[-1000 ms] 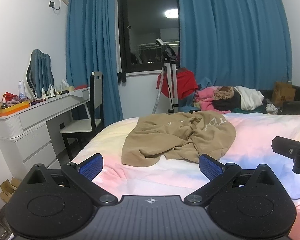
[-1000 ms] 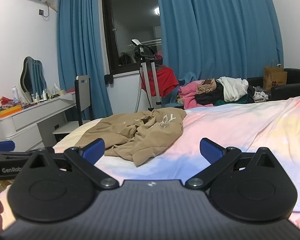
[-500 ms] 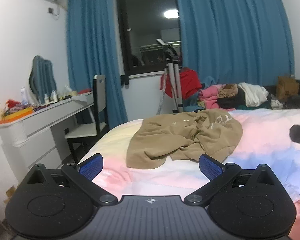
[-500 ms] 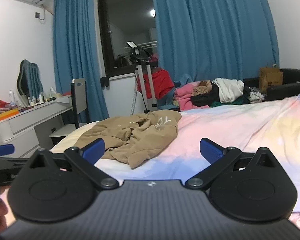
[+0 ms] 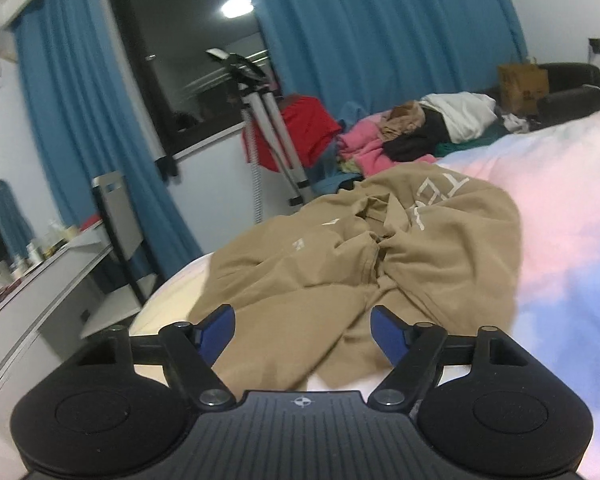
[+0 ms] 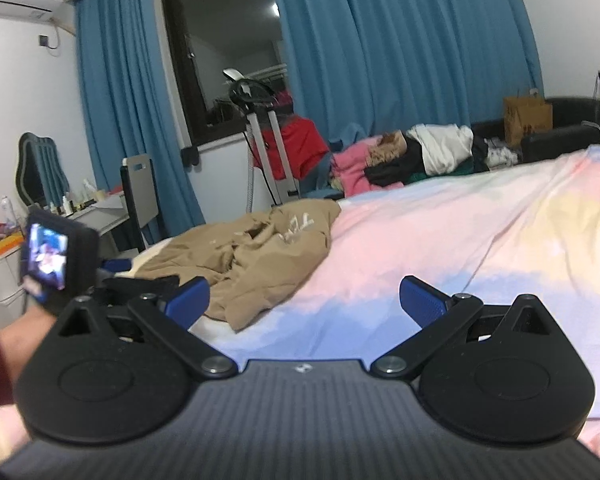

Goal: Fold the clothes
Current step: 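Reach the left gripper into the tan T-shirt and close on the fabric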

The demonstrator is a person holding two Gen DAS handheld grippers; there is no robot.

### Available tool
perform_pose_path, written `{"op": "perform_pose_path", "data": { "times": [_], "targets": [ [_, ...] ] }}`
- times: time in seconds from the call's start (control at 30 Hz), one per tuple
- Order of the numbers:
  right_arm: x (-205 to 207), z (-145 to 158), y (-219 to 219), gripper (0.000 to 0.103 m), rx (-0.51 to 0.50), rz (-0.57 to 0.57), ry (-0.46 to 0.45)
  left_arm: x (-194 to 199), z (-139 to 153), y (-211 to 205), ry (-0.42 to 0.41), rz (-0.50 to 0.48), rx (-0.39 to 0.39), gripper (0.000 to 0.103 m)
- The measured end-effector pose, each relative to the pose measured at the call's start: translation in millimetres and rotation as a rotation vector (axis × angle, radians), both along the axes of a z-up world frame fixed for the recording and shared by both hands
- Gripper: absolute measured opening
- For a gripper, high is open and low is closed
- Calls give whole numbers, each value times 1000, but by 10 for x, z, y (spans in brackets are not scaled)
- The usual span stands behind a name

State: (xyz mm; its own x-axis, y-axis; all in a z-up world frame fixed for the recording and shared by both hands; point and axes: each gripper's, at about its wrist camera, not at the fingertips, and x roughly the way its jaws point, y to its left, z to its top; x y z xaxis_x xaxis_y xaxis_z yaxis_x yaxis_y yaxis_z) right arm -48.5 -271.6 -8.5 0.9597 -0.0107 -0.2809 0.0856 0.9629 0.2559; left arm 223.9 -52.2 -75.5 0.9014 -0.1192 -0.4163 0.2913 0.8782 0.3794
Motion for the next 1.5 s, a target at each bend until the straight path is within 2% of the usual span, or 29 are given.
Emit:
{"op": "perform_pose_path", "data": {
  "times": [0.07,0.1,0.17,0.23,0.27,0.33,0.4,0.53,0.73,0.83,0.9,1.0,1.17,1.27,1.33,1.4,1.5],
  "targets": [
    [114,-93,-20,103,-5,0,22,196,-118,-28,31,-58,-27,76],
    [165,-137,-29,103,0,6,31,292,-184,-33,45,-54,-30,75],
    [268,-226,-48,103,10,18,50,485,-319,-37,72,-22,-27,65],
    [335,-306,-59,103,20,29,62,660,-400,27,108,37,-69,41],
    [365,-344,-59,103,22,32,69,726,-418,88,127,57,-109,36],
    [423,-414,-71,103,30,34,78,745,-374,219,137,67,-201,7],
    [476,-463,-77,103,38,33,84,681,-285,333,126,70,-280,4],
    [495,-485,-91,103,50,23,61,282,39,520,60,46,-382,3],
    [385,-375,-38,103,39,31,-3,-602,684,872,-29,36,-545,0],
    [290,-302,18,103,15,36,-42,-1129,1019,975,-123,-20,-579,0],
    [231,-250,57,103,-1,41,-60,-1387,1163,1001,-151,-50,-579,0],
    [172,-180,124,103,-14,35,-49,-1626,1247,1039,-127,-68,-572,0],
    [37,-18,263,103,-17,27,-38,-1517,964,947,9,-37,-458,1],
    [-60,36,315,103,-32,34,-43,-1315,761,777,46,-55,-365,19],
    [-69,34,317,103,-35,35,-41,-1162,638,631,44,-87,-311,43],
    [-7,9,283,103,-16,35,-27,-967,468,409,39,-128,-237,44],
    [100,-71,223,103,22,39,-6,-540,118,150,51,-115,-133,44]
  ]
}}
